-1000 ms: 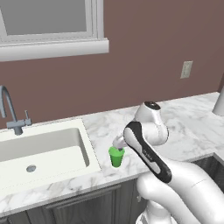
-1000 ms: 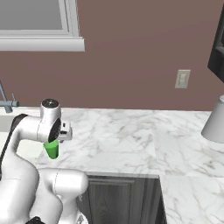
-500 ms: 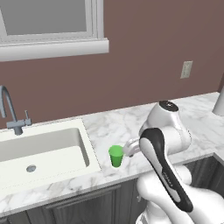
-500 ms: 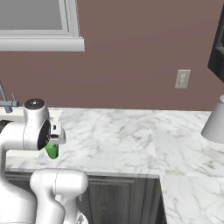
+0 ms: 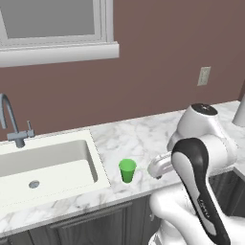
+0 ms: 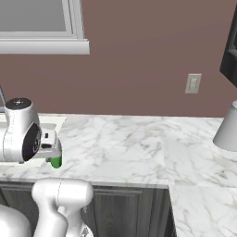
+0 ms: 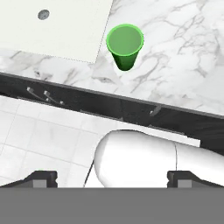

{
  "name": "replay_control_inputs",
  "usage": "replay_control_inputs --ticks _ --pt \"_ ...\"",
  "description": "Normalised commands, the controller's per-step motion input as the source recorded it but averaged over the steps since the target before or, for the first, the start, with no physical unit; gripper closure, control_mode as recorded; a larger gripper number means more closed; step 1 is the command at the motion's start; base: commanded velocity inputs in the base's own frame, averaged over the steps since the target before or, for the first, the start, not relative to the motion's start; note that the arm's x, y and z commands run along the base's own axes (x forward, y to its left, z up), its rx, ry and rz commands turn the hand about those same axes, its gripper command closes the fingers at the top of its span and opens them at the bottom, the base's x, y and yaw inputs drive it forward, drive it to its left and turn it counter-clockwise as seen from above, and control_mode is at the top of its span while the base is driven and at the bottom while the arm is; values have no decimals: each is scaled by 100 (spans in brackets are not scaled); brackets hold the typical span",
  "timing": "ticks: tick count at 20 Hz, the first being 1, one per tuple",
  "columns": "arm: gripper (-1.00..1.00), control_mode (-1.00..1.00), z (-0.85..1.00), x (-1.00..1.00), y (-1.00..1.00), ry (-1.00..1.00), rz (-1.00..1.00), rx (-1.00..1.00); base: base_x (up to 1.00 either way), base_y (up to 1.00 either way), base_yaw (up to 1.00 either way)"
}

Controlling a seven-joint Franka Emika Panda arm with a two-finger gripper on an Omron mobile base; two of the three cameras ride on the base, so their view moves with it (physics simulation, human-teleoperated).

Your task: Pick the cup and bowl from the counter and place them on the counter next to the sink.

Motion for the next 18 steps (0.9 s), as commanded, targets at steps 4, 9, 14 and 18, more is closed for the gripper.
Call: replay_control_inputs --ticks 4,9,14,18 --pt "-100 -100 5 -99 -34 -10 -1 5 0 0 0" --pt "-100 -100 0 -60 -17 -8 0 1 0 0 0" --pt "-100 -100 0 0 0 0 0 0 0 0 0" --pt "-100 -100 0 0 0 0 0 0 0 0 0"
